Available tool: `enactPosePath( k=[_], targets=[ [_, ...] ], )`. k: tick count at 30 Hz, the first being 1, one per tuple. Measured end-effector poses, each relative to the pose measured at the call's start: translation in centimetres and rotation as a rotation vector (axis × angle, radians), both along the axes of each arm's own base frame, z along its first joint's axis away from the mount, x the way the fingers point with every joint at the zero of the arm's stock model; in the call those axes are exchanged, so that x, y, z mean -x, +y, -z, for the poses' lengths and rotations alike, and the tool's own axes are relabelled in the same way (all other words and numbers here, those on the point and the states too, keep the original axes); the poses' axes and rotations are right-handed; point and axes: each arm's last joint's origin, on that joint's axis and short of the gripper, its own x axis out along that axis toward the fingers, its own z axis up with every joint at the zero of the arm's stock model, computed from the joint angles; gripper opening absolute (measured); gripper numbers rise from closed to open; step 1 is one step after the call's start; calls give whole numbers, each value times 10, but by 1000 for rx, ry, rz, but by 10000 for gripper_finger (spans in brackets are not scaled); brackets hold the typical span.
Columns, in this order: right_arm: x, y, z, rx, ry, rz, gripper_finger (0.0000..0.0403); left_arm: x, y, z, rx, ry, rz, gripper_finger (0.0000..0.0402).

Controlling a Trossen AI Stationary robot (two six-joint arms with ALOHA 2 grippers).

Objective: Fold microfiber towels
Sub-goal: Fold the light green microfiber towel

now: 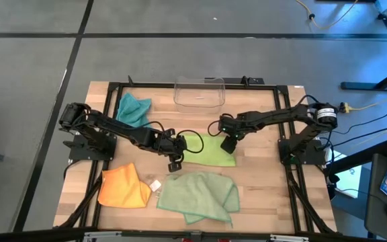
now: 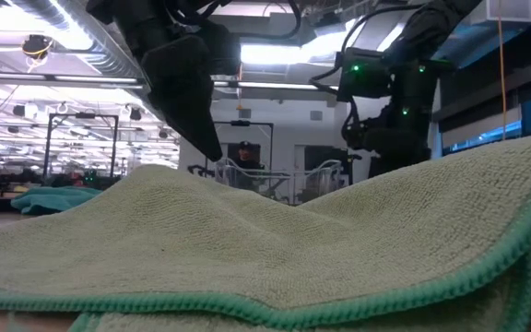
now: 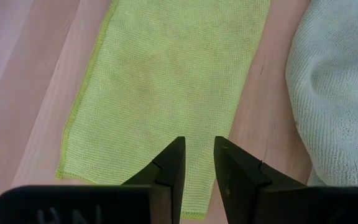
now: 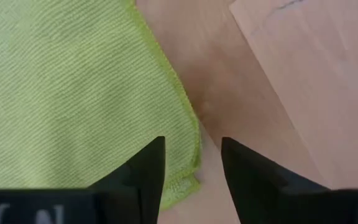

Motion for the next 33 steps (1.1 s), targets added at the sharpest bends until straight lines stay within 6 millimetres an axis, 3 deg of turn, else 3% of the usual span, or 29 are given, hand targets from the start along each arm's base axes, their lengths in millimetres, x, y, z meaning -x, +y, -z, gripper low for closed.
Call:
enactPosePath(
  k=[12,17,27,33],
  targets=[
    [1,-2,0,40,16,-6,9,0,0,0,-8,-2,-5,78],
    [6,-1,-4,29,37,-17,6,0,0,0,-17,0,9,78],
    [24,2,-33,9,5,56,3,0,0,0,-20,-2,12,78],
    [31,3,-33,-8,68,104,2,0,0,-1,-21,-4,14,78]
  ],
)
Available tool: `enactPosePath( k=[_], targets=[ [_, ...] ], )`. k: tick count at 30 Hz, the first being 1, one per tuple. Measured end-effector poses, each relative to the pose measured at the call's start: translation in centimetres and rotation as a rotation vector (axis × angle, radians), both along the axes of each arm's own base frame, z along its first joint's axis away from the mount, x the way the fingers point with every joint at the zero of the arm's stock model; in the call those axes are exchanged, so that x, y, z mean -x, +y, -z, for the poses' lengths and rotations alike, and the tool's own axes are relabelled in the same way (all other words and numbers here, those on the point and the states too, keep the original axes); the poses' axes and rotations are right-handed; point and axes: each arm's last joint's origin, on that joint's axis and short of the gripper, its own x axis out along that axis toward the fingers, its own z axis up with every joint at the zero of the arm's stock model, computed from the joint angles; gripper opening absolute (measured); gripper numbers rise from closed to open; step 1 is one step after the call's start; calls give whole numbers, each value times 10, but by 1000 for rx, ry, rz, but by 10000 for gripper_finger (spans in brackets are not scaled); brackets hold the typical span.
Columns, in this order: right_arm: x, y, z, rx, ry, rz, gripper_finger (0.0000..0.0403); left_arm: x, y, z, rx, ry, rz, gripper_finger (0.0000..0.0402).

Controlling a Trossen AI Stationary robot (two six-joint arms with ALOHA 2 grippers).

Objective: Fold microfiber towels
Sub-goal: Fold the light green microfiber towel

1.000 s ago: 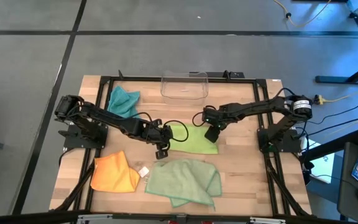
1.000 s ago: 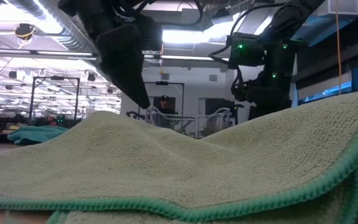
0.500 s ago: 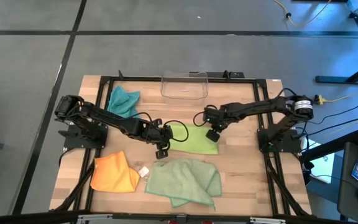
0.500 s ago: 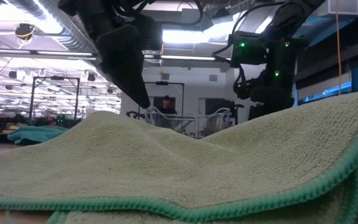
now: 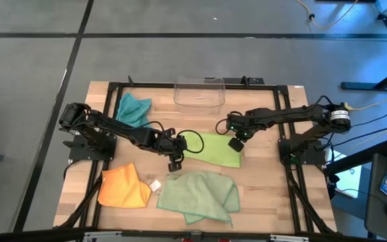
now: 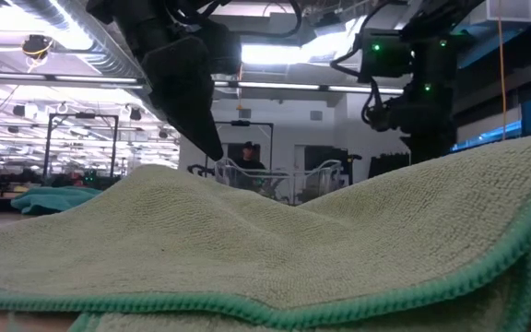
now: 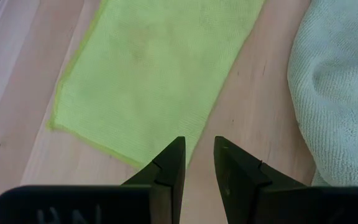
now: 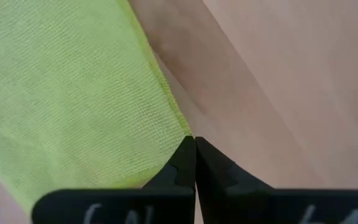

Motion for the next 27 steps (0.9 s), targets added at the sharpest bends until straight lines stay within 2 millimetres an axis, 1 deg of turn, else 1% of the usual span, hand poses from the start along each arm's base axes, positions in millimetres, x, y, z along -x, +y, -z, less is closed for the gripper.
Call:
enactPosePath(
  k=[3,6,9,11,13,15,18,20,22,25,27],
  targets=[
    [0,0,1,8,8,0,2,0,0,0,0,0,0,78],
    [0,2,0,54,14,-4,2,0,0,0,0,-1,-1,78],
    [1,6,-1,12,8,-39,1,0,0,0,-3,-2,-2,78],
    [2,9,-4,52,12,-34,1,0,0,0,-4,-2,-3,78],
    [3,11,-6,54,0,-37,1,0,0,0,-5,-3,-4,78],
    [6,13,-7,94,18,2,1,0,0,0,-5,-5,-4,78],
    [9,19,-8,55,41,5,0,0,0,0,-5,-5,-4,78],
    [10,22,-8,100,49,33,0,0,0,0,-5,-5,-4,78],
    [11,25,-8,73,56,36,0,0,0,0,-6,-5,-4,78],
    [13,28,-8,111,79,70,0,0,0,0,-6,-5,-5,78],
    [13,32,-8,78,69,62,0,0,0,0,-6,-5,-5,78]
  ],
)
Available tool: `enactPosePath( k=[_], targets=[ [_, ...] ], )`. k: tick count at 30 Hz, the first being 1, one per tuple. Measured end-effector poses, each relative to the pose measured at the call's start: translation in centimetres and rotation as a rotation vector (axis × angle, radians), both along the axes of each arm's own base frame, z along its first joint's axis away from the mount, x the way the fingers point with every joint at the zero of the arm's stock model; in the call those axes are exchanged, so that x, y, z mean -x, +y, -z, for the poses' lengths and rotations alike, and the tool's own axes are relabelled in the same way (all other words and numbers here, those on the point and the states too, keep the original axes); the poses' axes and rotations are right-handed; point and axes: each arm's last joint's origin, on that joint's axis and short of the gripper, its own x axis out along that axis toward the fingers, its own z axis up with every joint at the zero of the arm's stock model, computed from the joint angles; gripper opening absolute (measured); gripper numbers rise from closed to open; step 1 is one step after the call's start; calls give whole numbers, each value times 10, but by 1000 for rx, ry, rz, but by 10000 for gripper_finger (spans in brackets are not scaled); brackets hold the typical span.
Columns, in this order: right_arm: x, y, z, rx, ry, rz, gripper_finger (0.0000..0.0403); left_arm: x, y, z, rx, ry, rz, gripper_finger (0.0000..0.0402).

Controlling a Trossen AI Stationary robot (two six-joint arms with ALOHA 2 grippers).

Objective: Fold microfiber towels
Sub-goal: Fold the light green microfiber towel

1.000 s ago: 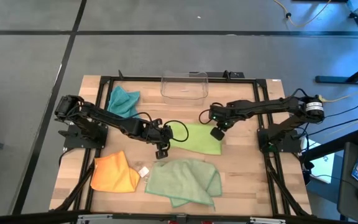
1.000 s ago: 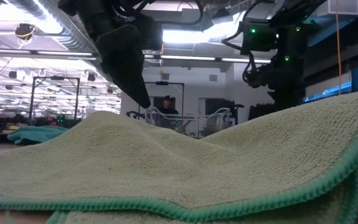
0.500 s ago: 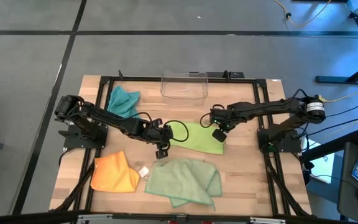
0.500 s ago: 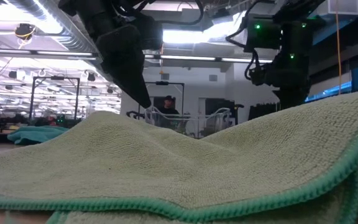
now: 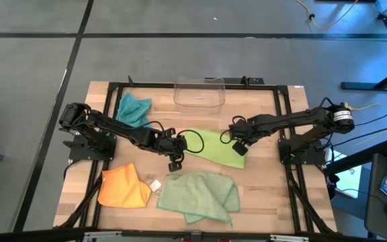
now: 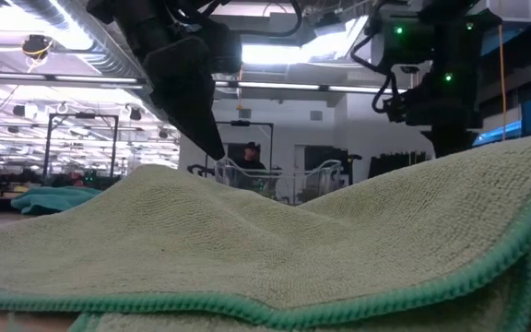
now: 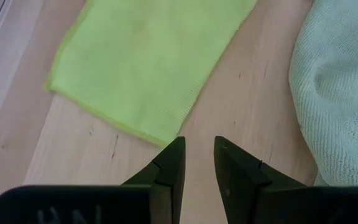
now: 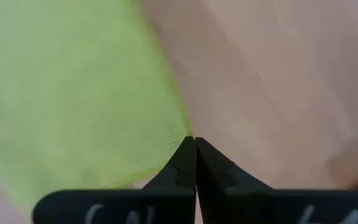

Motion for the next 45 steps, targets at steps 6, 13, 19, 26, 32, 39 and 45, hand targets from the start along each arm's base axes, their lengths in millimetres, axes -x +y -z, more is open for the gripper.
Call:
enactPosePath(
  k=[6,13,19,26,32,39,45],
  targets=[
    [11,8,3,-48,67,135,0,0,0,0,0,0,0,78],
    [21,10,25,-89,93,135,25,0,0,0,-1,0,0,78],
    [31,10,28,-84,175,149,90,0,0,0,-1,1,0,78],
    [28,10,24,-84,164,149,140,0,0,0,-1,1,0,78],
    [6,22,8,-32,13,-19,139,0,0,0,-1,1,0,78],
    [-32,29,15,13,-380,-166,129,0,1,0,-27,-2,-16,78],
    [-51,8,31,114,-419,-130,118,0,1,0,-37,-4,-22,78]
  ],
)
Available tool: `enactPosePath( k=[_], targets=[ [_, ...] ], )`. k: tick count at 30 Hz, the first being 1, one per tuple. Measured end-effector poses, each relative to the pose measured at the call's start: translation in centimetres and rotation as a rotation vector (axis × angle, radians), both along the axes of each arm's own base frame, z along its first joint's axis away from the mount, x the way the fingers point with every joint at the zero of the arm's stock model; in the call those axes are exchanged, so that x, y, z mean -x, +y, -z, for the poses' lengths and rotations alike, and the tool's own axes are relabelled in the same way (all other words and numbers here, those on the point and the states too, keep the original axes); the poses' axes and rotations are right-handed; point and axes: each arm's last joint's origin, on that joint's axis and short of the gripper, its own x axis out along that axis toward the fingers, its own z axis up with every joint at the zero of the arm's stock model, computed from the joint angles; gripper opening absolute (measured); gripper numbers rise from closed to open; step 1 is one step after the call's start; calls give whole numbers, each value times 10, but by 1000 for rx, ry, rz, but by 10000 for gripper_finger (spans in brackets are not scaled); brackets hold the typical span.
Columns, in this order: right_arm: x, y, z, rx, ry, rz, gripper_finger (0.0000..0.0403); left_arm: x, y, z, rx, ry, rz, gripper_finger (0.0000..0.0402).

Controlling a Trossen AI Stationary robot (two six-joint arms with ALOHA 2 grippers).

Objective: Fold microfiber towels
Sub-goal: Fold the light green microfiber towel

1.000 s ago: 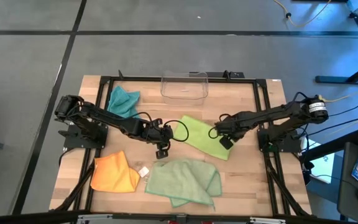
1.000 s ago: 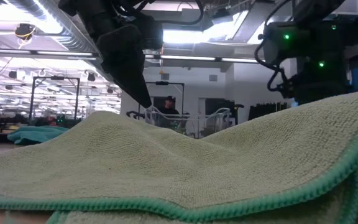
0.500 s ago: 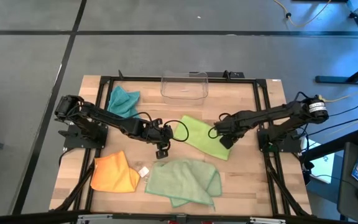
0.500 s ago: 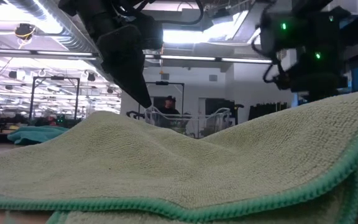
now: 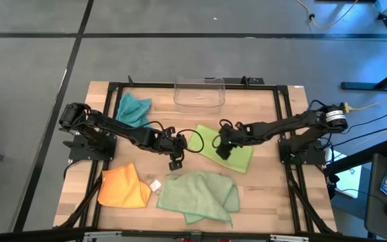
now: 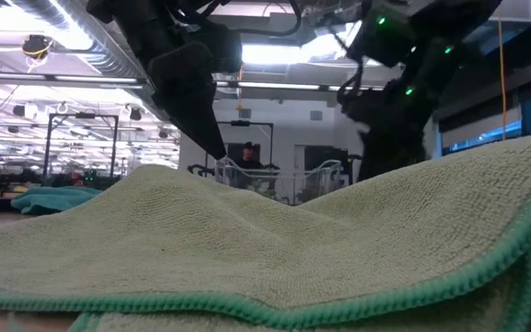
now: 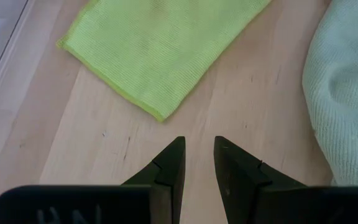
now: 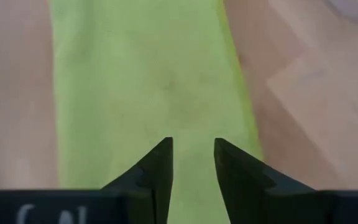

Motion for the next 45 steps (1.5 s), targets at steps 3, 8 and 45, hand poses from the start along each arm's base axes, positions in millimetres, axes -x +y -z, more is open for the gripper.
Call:
enactPosePath(
  k=[3,8,45],
  targets=[
    [-6,-8,10,25,16,-10,116,0,0,0,0,0,-1,78],
    [-7,-18,25,44,84,-22,116,1,-3,0,14,-7,-39,78],
    [-69,-30,36,200,77,-291,116,88,-22,-107,-301,-172,-266,78]
  ],
)
